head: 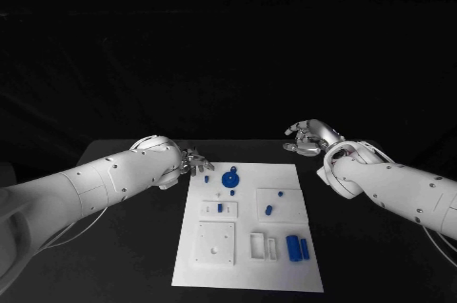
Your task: Assemble the parts on the task board
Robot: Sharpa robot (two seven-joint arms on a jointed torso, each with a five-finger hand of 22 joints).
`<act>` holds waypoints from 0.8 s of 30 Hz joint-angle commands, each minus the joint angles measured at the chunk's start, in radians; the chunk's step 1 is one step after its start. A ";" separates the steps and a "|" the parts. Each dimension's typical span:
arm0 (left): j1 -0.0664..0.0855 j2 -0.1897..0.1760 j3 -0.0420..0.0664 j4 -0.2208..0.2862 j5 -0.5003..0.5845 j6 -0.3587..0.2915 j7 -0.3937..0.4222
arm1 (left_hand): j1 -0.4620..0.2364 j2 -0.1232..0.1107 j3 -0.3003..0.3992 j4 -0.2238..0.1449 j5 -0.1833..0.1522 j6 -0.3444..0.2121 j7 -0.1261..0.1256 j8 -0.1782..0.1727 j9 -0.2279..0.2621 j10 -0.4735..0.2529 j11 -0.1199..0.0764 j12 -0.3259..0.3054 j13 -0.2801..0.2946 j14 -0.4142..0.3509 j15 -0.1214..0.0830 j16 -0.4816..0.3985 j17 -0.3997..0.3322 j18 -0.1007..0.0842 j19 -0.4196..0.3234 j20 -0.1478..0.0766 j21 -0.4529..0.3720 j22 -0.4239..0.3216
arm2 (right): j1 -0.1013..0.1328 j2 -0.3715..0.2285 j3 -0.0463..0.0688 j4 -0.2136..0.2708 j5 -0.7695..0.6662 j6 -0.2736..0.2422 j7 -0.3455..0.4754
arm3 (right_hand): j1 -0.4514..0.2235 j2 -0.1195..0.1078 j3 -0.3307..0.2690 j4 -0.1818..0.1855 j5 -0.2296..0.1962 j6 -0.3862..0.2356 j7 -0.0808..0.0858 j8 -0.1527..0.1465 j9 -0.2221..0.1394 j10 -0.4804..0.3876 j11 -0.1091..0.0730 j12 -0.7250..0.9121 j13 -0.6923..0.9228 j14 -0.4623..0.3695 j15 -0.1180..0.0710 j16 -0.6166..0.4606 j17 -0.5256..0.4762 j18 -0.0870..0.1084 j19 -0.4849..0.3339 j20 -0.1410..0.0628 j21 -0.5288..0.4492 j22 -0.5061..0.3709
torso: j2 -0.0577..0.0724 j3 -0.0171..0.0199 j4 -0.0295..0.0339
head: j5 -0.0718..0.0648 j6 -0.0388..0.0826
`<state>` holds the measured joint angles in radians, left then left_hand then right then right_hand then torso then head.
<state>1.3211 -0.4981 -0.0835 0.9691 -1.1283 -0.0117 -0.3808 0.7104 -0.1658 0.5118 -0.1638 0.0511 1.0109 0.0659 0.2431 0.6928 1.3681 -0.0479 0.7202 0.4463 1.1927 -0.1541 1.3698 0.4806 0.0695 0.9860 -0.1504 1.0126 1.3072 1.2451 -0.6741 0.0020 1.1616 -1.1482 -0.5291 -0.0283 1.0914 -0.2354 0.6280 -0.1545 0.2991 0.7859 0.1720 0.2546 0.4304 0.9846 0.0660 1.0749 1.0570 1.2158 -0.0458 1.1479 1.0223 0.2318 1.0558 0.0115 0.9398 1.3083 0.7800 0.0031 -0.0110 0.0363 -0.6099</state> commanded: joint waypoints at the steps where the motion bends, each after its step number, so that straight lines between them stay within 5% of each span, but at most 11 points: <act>1: 0.001 0.012 0.000 -0.018 -0.012 0.047 0.017 | -0.002 -0.011 0.001 0.008 -0.001 -0.009 0.002 -0.007 -0.001 -0.008 0.002 0.000 -0.001 -0.006 0.000 -0.004 -0.001 0.008 -0.008 -0.098 -0.007 0.000 | -0.001 -0.005 0.000 0.004 -0.007 0.008 0.006 | -0.009 0.003 -0.002 -0.001 0.006 -0.002 0.006 0.003 -0.001 -0.008 -0.002 0.004 -0.002 -0.003 -0.001 0.007 -0.002 0.030 0.007 -0.001 -0.003 0.019 | 0.003 0.0000 -0.0036 | -0.002 -0.001; 24: -0.026 0.070 -0.004 -0.136 -0.009 0.108 0.026 | -0.003 0.014 -0.007 0.024 -0.001 -0.030 0.009 -0.015 -0.005 -0.021 0.009 0.003 -0.001 -0.018 0.007 -0.001 -0.003 0.009 -0.017 -0.092 -0.011 0.003 | 0.000 -0.006 0.000 0.014 -0.008 0.007 0.004 | -0.004 0.004 -0.001 -0.005 -0.004 -0.002 0.006 0.003 -0.001 -0.008 -0.002 0.007 -0.006 -0.003 -0.001 0.007 -0.002 0.030 0.007 -0.002 -0.004 0.019 | 0.008 -0.0021 -0.0064 | -0.004 -0.011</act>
<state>1.2958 -0.4313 -0.0875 0.8369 -1.1343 0.0631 -0.3694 0.7068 -0.1601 0.5051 -0.1430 0.0511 0.9875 0.0747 0.2342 0.6882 1.3519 -0.0393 0.7202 0.4456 1.1816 -0.1500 1.3699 0.4789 0.0696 0.9754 -0.1466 1.0085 1.3081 1.2451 -0.6796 0.0020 1.1736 -1.1482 -0.5292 -0.0287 1.0914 -0.2354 0.6280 -0.1545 0.2991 0.7840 0.1732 0.2546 0.4305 0.9846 0.0661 1.0789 1.0523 1.2158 -0.0458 1.1520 1.0213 0.2318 1.0558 0.0115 0.9398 1.3084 0.7875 0.0010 -0.0172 0.0326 -0.6195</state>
